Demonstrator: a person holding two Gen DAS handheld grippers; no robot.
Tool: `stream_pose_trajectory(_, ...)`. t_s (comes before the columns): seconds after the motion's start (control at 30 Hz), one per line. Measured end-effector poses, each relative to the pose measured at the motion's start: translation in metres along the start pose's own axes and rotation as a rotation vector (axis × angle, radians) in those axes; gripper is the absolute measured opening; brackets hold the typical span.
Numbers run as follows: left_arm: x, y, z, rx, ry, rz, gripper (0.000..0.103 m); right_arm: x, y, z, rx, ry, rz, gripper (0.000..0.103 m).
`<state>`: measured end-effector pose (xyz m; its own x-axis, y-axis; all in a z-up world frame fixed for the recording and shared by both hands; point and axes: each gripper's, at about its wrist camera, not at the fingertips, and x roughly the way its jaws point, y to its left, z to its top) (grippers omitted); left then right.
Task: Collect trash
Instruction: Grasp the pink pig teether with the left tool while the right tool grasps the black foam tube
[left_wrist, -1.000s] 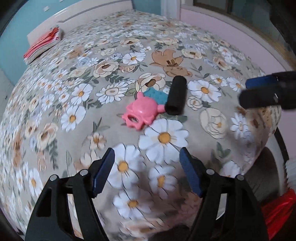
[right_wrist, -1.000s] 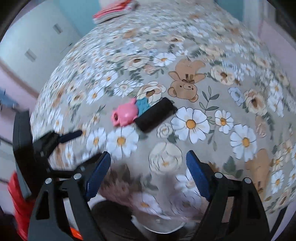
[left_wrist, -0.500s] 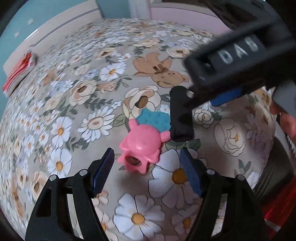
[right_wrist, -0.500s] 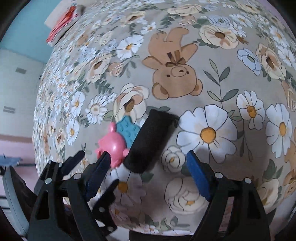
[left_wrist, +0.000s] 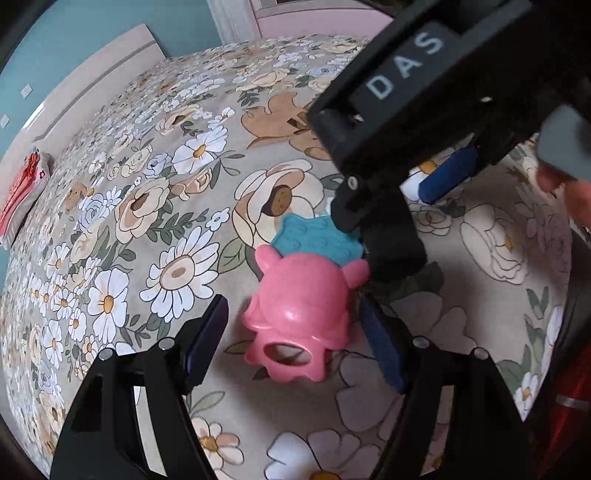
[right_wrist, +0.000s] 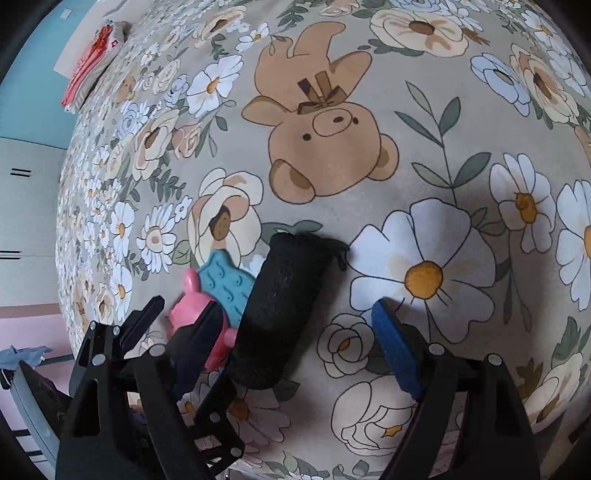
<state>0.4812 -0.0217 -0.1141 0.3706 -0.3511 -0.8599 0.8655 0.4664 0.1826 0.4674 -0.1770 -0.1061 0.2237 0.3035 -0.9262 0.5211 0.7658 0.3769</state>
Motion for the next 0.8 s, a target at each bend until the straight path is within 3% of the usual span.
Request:
stream_pose_trajectory(0.37, 0.016, 0.001, 0.005, -0.03, -0.014, -0.015, 0.073, 0.007, -0.001, 0.003, 0.046, -0.023, -0.04, 0.068)
stream_pose_trajectory(0.47, 0.022, 0.002, 0.003, -0.074, -0.001, -0.013, 0.073, 0.01, 0.003, 0.001, 0.006, -0.038, -0.066, 0.058)
stream_pose_trajectory(0.53, 0.023, 0.0, 0.002, -0.091, 0.001, 0.0, 0.072, 0.009, 0.006, -0.001, -0.033, -0.045, -0.054, 0.043)
stream_pose_trajectory(0.67, 0.02, -0.003, 0.002, -0.103, 0.003, 0.002, 0.059, 0.007, 0.005, -0.001, -0.054, -0.038, -0.017, 0.041)
stream_pose_trajectory(0.8, 0.016, -0.003, 0.002, -0.137, 0.012, -0.001, 0.058, 0.004, 0.0, -0.002, -0.049, -0.04, 0.032, 0.041)
